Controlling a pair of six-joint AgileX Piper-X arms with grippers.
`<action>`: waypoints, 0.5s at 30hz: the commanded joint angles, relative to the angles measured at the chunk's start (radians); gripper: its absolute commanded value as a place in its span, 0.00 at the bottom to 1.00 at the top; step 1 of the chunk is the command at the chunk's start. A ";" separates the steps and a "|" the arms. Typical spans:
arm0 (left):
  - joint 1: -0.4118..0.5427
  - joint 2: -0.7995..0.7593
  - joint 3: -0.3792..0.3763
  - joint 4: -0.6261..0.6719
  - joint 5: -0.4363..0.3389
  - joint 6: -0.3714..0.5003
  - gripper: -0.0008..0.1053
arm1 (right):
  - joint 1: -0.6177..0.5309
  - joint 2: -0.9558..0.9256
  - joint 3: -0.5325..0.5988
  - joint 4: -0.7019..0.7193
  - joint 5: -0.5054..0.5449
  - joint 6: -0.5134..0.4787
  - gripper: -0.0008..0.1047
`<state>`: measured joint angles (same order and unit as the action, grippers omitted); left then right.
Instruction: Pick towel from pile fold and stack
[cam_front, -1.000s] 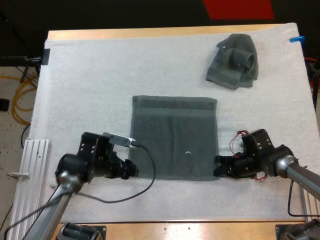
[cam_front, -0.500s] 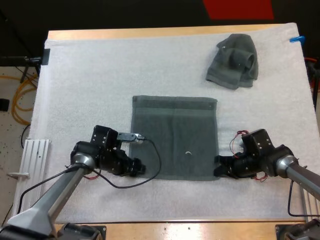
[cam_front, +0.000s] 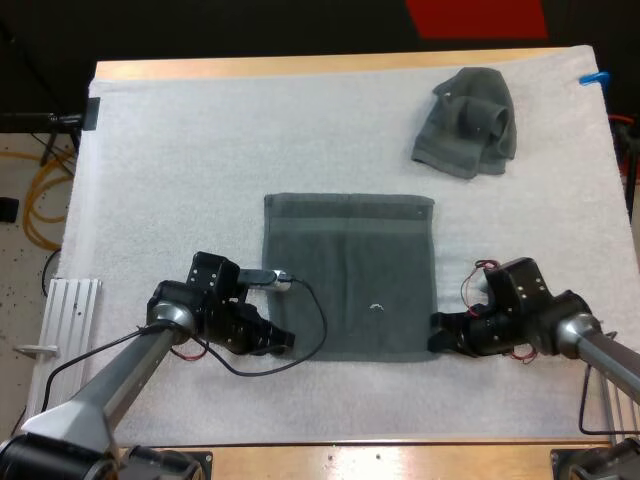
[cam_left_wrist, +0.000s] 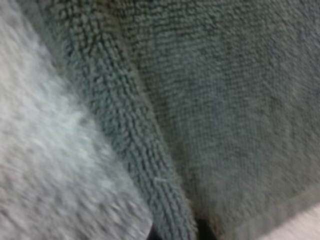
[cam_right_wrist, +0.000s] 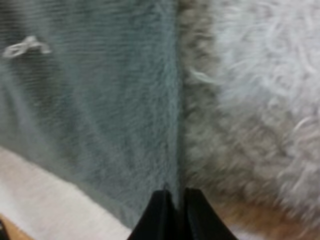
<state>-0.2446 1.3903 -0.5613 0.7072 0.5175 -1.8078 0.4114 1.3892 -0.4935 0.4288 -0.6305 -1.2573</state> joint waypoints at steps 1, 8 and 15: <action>-0.008 -0.040 0.002 0.048 0.026 0.005 0.01 | 0.001 -0.059 0.002 0.036 -0.010 -0.011 0.01; -0.074 -0.214 0.002 0.194 0.048 0.006 0.01 | 0.001 -0.258 0.002 0.212 0.027 0.006 0.01; -0.014 -0.232 0.002 0.016 0.064 -0.086 0.01 | 0.001 -0.257 0.002 -0.023 0.027 0.220 0.01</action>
<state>-0.2612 1.1608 -0.5599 0.7518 0.5742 -1.8764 0.4114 1.1302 -0.4935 0.4783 -0.6067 -1.0570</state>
